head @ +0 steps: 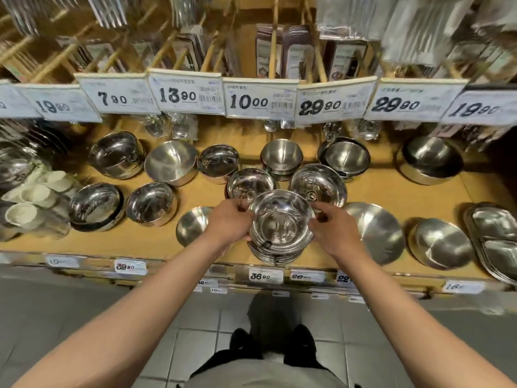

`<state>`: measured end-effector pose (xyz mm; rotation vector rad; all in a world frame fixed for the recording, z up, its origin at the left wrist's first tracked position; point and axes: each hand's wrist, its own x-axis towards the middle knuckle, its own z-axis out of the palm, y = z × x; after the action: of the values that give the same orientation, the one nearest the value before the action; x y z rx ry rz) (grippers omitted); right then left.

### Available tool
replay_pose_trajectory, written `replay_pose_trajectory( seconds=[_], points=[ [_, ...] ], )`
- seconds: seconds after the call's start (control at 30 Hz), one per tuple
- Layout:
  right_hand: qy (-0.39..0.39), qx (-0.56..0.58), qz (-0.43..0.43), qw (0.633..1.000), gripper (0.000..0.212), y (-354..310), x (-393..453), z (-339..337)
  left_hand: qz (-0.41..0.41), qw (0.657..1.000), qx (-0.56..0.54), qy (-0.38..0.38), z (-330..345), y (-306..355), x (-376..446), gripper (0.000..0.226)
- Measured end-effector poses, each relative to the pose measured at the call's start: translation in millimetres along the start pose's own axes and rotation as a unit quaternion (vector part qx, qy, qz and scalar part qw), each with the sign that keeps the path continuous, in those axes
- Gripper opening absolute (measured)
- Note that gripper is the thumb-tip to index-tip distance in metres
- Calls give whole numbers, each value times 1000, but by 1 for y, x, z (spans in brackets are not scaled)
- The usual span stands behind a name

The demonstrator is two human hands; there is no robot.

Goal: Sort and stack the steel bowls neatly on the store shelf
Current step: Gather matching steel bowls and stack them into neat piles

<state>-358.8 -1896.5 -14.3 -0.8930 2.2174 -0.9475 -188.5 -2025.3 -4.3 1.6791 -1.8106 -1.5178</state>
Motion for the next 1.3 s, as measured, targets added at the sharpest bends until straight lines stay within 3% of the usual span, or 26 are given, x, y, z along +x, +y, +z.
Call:
replay_pose_trajectory(
  seconds=[0.13, 0.23, 0.37, 0.67, 0.77, 0.9, 1.03, 1.3],
  points=[
    [27, -57, -16, 998, 39, -4, 1, 6, 3, 999, 34, -4, 3, -4, -1, 8],
    [48, -61, -9, 997, 31, -6, 3, 10, 24, 994, 103, 3, 1, -5, -2, 17],
    [50, -54, -9, 997, 37, -4, 0, 14, 40, 977, 209, -15, 0, -12, -6, 18],
    [47, -53, -4, 997, 50, -2, -14, 23, 44, 988, 141, -50, -5, -21, -4, 22],
    [70, -70, 3, 995, 42, -3, -17, 25, 51, 988, 142, -46, -6, -24, -1, 14],
    [103, -73, 3, 992, 31, -6, -18, 27, 57, 990, 126, -39, -6, -23, 1, 19],
    [127, -79, -8, 989, 30, -5, -18, 28, 45, 990, 129, -37, -2, -23, -1, 21],
    [98, -87, -26, 991, 38, -1, -15, 25, 25, 996, 82, -29, 2, -28, -6, 31]
  ],
)
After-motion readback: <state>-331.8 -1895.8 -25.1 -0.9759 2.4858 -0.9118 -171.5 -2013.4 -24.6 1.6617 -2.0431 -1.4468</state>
